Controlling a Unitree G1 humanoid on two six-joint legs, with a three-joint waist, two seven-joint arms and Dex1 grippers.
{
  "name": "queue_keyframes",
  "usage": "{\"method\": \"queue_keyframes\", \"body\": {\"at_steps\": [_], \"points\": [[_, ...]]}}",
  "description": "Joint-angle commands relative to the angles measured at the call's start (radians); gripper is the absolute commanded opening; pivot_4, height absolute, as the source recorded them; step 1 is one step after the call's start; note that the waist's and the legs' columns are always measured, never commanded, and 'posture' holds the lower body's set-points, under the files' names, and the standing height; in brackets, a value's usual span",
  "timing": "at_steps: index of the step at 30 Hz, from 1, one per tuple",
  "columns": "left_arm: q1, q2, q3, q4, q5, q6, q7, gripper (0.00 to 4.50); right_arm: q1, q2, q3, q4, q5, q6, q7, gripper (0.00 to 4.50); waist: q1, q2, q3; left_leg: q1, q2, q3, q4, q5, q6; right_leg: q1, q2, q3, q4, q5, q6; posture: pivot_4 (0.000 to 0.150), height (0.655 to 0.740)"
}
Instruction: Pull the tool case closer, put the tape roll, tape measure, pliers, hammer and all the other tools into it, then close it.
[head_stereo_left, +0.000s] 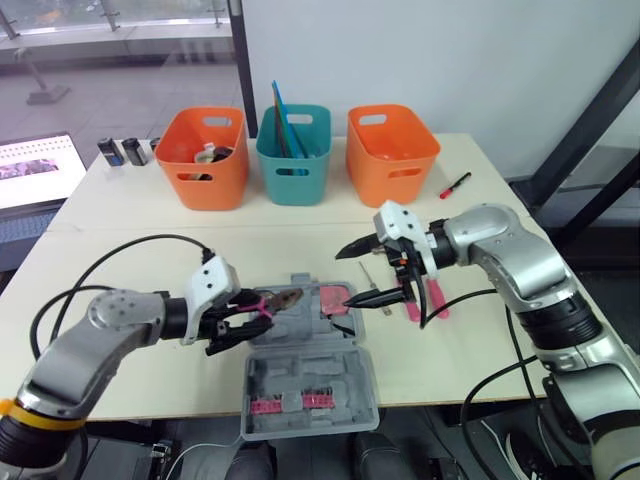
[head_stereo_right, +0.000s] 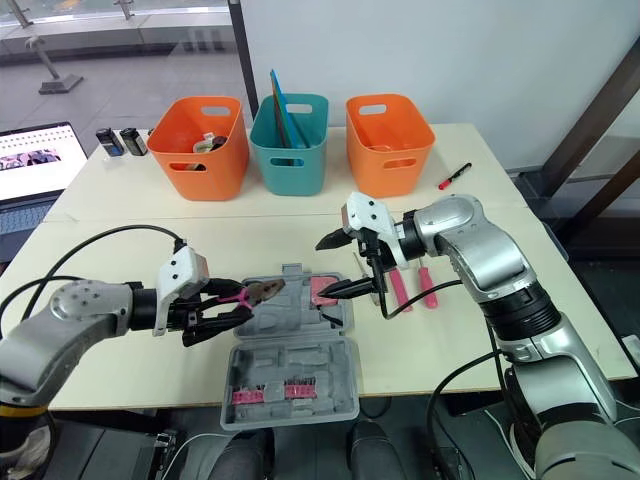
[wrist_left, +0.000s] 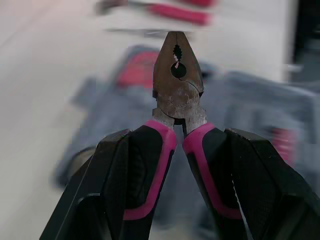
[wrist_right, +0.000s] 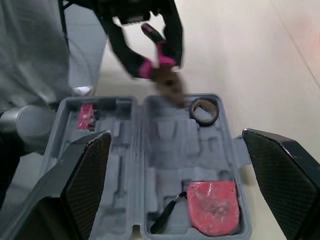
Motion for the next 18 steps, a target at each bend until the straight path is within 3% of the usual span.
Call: {"method": "queue_keyframes", "body": {"at_steps": [1, 12, 15, 18], "points": [[-0.086, 0.012, -0.010, -0.008, -0.041, -0.024, -0.099, 2.40, -0.013, 0.047, 0.009, -0.063, -0.007, -0.008, -0.035, 4.50, -0.001, 0.001, 0.000, -0.001, 0.000, 0.000, 0.001, 0.000, 0.000, -0.002, 0.000, 0.000, 0.001, 0.000, 0.000, 0.150, 0.7364], [-0.189, -0.035, -0.090, 0.066, 0.003, -0.086, -0.199, 2.40, 0.074, 0.118, 0.024, -0.179, 0.023, 0.108, -0.136, 4.50, 0.001, 0.001, 0.000, -0.008, 0.000, 0.000, 0.007, 0.000, 0.000, -0.005, 0.000, 0.000, 0.005, 0.000, 0.001, 0.150, 0.7364], [-0.212, -0.052, -0.090, 0.090, 0.006, -0.090, -0.201, 2.40, 0.079, 0.133, 0.021, -0.191, 0.042, 0.142, -0.156, 3.65, 0.001, 0.001, 0.000, -0.007, 0.000, -0.001, 0.008, 0.000, 0.000, -0.005, 0.000, 0.000, 0.008, 0.000, 0.001, 0.150, 0.7364], [-0.228, -0.067, -0.080, 0.104, 0.007, -0.090, -0.196, 2.40, 0.084, 0.136, 0.026, -0.200, 0.045, 0.160, -0.175, 2.13, 0.001, 0.001, 0.000, -0.007, 0.000, -0.001, 0.009, 0.000, 0.000, -0.006, 0.000, 0.000, 0.011, -0.001, 0.001, 0.150, 0.7364]]}}
